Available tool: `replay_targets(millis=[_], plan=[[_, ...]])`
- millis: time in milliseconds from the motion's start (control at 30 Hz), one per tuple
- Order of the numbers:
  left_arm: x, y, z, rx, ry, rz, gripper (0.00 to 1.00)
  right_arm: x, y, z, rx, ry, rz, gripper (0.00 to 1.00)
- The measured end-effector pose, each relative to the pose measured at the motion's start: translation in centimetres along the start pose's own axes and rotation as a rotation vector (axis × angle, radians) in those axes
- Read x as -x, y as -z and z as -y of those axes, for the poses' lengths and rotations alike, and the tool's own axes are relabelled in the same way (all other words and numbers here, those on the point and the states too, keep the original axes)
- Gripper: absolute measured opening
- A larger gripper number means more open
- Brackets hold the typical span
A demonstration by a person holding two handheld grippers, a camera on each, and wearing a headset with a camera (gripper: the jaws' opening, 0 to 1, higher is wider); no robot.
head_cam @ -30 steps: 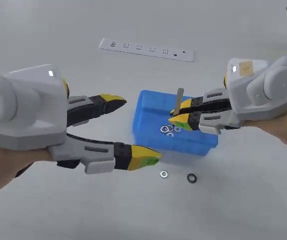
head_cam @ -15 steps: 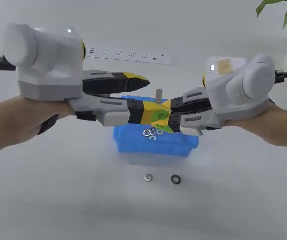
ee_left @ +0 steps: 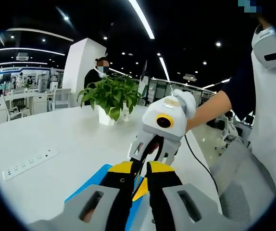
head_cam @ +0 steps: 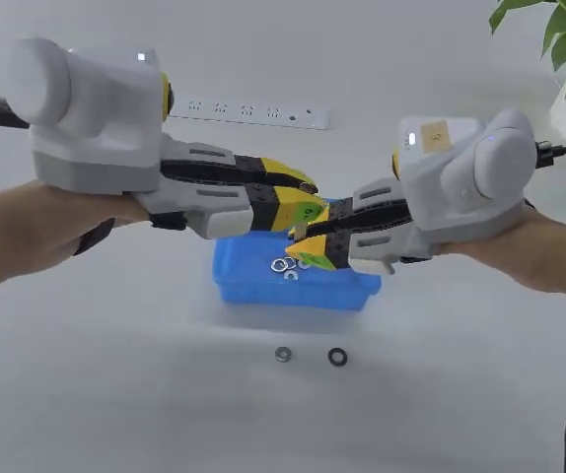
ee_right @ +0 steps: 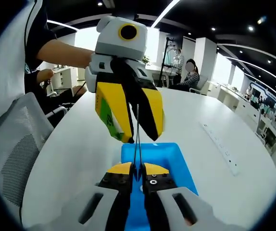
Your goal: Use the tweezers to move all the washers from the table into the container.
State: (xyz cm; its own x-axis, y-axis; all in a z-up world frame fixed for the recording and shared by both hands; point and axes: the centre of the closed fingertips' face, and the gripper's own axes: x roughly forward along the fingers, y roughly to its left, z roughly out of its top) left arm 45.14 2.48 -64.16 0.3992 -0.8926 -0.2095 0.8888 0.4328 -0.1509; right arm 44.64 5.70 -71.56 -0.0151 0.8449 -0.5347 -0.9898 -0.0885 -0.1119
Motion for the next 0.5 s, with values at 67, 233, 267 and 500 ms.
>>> replay_targets(millis=[67,233,267,500], plan=[[0.12,-0.14,0.03,-0.003,0.005,0.006,0.11,0.00,-0.10,0.00,-0.002,-0.001,0.003,0.08],[0.23,-0.36,0.35,-0.114,0.000,0.002,0.08,-0.10,-0.35,-0.16,0.007,-0.009,0.002,0.08],[0.18,-0.35,0.41,-0.105,-0.003,0.003,0.07,-0.12,-0.37,-0.17,0.010,-0.009,0.001,0.08],[-0.20,-0.67,0.46,-0.150,-0.024,0.002,0.05,0.04,-0.39,0.17,0.017,0.012,0.001,0.10]])
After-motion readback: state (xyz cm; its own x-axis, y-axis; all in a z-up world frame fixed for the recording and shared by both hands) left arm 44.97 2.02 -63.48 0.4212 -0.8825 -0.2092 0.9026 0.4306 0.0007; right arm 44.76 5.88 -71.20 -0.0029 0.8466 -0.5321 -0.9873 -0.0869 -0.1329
